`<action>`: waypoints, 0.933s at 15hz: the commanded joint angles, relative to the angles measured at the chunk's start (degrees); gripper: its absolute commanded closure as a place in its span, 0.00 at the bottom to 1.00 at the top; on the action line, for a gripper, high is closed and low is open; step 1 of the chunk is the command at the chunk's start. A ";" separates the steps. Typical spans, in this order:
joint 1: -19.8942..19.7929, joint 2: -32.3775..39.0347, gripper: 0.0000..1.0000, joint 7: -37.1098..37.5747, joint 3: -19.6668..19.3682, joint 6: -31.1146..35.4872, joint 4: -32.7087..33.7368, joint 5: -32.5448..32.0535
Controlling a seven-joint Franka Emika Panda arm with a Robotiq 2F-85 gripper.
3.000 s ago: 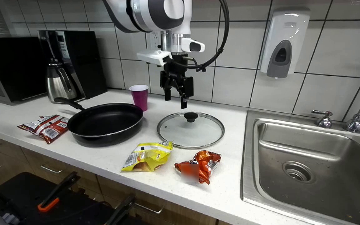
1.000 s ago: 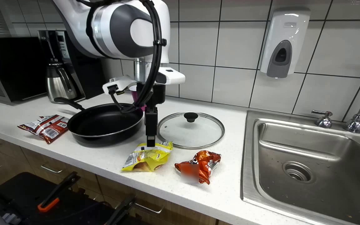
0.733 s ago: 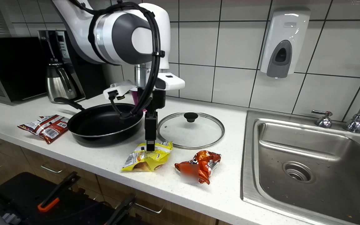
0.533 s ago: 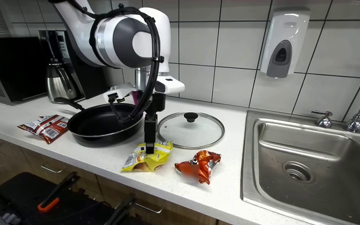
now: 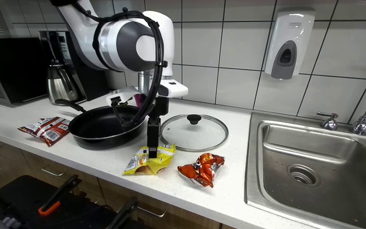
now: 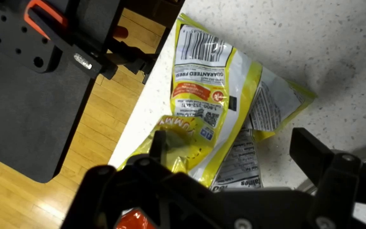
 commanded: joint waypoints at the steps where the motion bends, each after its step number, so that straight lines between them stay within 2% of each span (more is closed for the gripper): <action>1: 0.38 0.92 0.26 1.57 -0.24 0.37 1.14 -0.35; 10: 0.43 1.51 0.95 1.10 -0.45 0.02 2.19 -0.54; 11: 0.45 1.55 1.00 1.08 -0.47 0.00 2.29 -0.55; 14: 0.48 1.28 1.00 0.97 -0.49 -0.11 2.49 -0.66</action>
